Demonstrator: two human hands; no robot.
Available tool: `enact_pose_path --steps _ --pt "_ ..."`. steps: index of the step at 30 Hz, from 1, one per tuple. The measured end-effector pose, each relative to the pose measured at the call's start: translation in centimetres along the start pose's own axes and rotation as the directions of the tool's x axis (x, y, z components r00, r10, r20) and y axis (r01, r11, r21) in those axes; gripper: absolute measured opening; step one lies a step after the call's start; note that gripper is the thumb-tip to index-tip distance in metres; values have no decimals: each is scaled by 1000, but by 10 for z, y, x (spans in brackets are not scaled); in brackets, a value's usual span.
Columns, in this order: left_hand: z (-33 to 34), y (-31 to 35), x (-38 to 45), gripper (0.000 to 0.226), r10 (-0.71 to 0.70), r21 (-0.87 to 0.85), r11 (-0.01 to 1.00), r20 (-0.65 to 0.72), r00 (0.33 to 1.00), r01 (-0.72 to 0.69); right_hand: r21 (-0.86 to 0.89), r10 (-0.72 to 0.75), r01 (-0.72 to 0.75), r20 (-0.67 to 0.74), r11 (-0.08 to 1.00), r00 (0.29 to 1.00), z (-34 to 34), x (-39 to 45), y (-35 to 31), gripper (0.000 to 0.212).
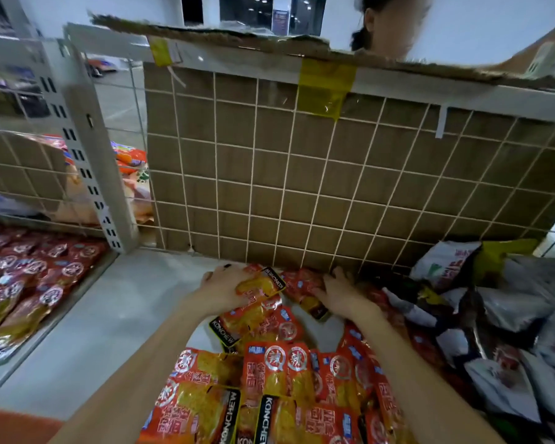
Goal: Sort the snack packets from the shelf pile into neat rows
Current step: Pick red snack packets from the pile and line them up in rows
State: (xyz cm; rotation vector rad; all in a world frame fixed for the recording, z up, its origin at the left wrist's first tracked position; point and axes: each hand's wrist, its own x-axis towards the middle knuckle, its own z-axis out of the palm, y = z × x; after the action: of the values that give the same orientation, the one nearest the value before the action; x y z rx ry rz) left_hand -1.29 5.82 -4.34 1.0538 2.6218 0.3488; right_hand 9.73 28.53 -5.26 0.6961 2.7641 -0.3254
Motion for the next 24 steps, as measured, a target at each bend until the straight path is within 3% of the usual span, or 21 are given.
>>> enact_pose_path --steps 2,6,11,14,19,24 --pt "2 -1 -5 54 -40 -29 999 -41 998 38 36 -26 27 -14 999 1000 1 0 -3 54" --pt "7 4 -21 70 -303 13 951 -153 941 308 98 -45 51 -67 994 997 4 -1 -7 59" --pt "16 8 -31 90 -482 -81 876 -101 870 475 167 -43 55 -76 984 996 8 -4 -8 69" --pt "14 -2 -29 80 -518 -145 848 -31 855 509 204 -28 44 -80 978 996 10 -4 -8 72" --pt "16 -12 -27 42 -542 -358 789 -21 840 500 379 23 29 -132 925 991 13 -10 -10 66" --pt "17 -6 -24 19 -575 -626 645 -19 818 439 484 -2 94 -187 870 982 12 -26 -10 60"
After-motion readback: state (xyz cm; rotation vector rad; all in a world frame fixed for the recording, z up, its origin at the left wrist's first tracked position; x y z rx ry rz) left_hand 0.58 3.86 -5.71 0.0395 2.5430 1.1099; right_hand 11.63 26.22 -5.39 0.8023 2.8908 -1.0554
